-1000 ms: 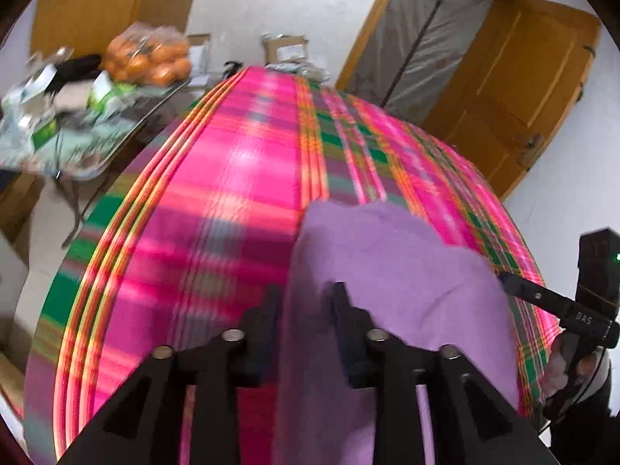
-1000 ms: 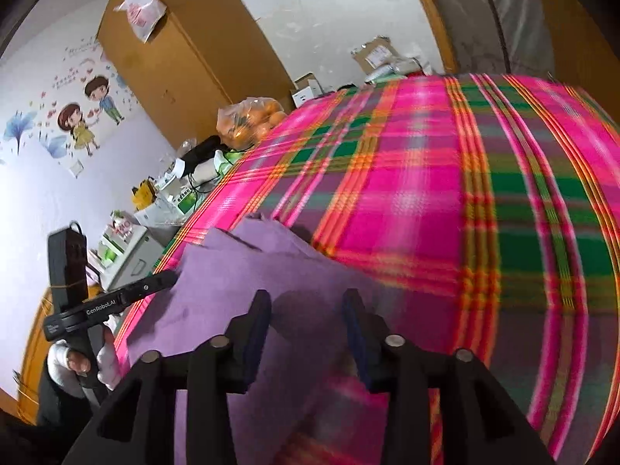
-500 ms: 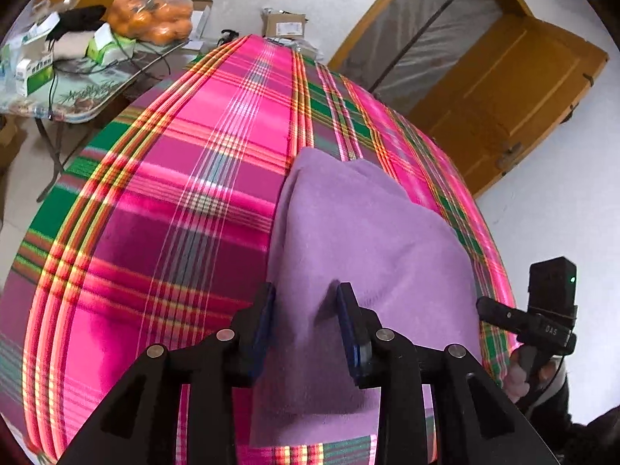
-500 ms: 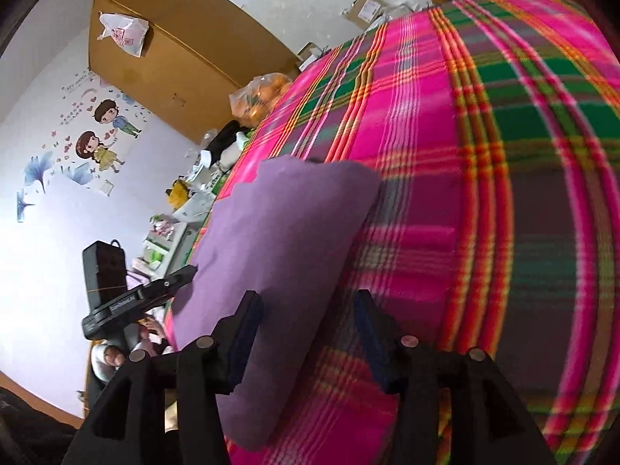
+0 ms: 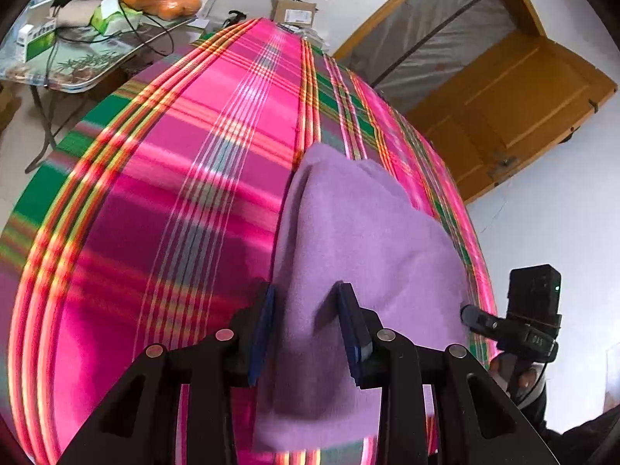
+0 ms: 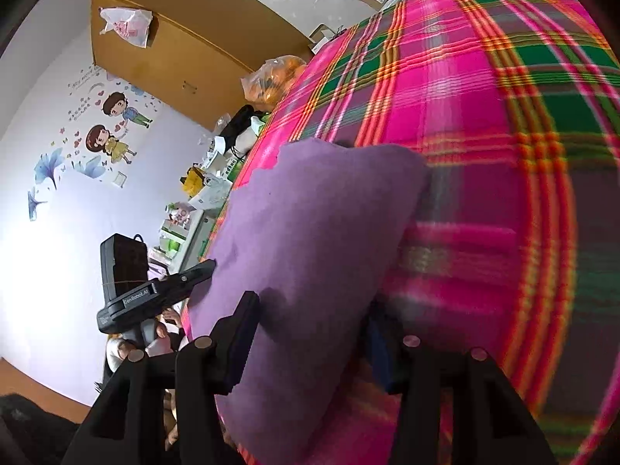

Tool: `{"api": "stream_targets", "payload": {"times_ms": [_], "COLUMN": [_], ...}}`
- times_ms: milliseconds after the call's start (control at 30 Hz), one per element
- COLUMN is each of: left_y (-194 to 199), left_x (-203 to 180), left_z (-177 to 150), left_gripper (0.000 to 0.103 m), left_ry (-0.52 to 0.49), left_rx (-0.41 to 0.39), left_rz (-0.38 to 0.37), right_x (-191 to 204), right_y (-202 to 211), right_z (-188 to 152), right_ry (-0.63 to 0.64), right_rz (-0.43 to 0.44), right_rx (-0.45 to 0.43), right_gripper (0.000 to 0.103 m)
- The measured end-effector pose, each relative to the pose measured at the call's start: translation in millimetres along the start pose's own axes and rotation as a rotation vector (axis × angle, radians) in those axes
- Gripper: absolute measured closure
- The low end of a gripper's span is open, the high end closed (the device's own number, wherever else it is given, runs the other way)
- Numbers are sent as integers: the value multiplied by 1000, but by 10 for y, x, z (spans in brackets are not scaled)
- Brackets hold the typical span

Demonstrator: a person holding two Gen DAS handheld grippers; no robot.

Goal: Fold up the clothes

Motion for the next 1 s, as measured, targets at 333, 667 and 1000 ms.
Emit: {"api": "stream_targets", "payload": {"times_ms": [333,667,1000], "left_y": [31,-60,79], "left_x": [-37,-158,-328], "left_z": [-160,-114,61], "left_gripper": [69,79,81], "left_ry": [6,12,-33], "left_rx": [-19,-29,-83], "left_rz": [-46,-82,-121], "right_x": [84,129,260], "right_y": [15,-26,36], "right_z": [-147,-54,218], "right_ry": [2,50,129], "right_rz": [9,-34,-53], "right_rx": [23,20,-15], "right_gripper": [53,71,73]}}
Point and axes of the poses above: each gripper's, at about its wrist camera, not at the fingertips, and y roughly against the way its jaws point, x to its left, z to its top, the point moved 7 cm from there along -y, roughly the way its jaws point, and after that the axes turned 12 degrees about y, right-handed, at the moved point
